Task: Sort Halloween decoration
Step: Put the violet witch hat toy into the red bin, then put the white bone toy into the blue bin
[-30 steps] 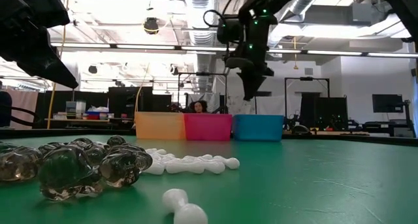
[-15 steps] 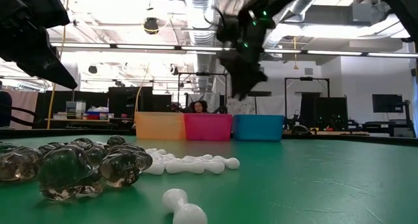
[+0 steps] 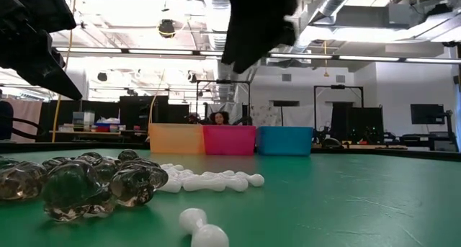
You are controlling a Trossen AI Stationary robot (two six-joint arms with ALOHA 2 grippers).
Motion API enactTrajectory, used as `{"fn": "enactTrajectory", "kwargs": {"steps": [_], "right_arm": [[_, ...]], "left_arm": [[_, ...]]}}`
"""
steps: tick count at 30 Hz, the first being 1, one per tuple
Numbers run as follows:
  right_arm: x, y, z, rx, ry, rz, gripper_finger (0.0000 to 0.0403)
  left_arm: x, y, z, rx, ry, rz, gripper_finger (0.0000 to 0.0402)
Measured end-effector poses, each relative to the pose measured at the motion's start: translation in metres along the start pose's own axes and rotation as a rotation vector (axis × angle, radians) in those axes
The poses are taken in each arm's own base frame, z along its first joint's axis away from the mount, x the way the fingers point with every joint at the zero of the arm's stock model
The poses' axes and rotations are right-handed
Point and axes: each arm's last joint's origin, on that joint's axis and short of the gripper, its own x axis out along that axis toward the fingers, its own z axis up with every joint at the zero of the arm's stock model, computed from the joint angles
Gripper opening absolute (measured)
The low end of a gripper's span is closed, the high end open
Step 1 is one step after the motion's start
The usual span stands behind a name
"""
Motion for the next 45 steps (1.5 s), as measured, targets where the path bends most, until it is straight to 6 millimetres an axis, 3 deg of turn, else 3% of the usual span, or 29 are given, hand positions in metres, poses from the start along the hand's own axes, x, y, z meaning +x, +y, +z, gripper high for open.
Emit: {"fn": "enactTrajectory", "kwargs": {"steps": [5,11,15,35,45], "right_arm": [[0.014,0.042,-0.036,0.133,0.021,-0.029,0.0165],[0.051,0.064,-0.061,0.207,0.097,-0.022,0.0163],[0.066,0.067,-0.068,0.238,0.16,-0.008,0.0163],[0.087,0.073,-0.079,0.241,0.186,-0.009,0.016],[0.088,0.071,-0.078,0.133,0.212,0.004,0.0063]], "left_arm": [[0.0,0.0,0.0,-0.003,-0.003,-0.002,0.0148],[0.0,0.0,0.0,-0.006,-0.004,-0.004,0.0148],[0.0,-0.001,0.0,-0.013,-0.004,-0.005,0.0148],[0.001,0.0,0.0,-0.007,-0.019,0.016,0.0148],[0.001,0.0,0.0,-0.016,-0.019,0.016,0.0148]]}}
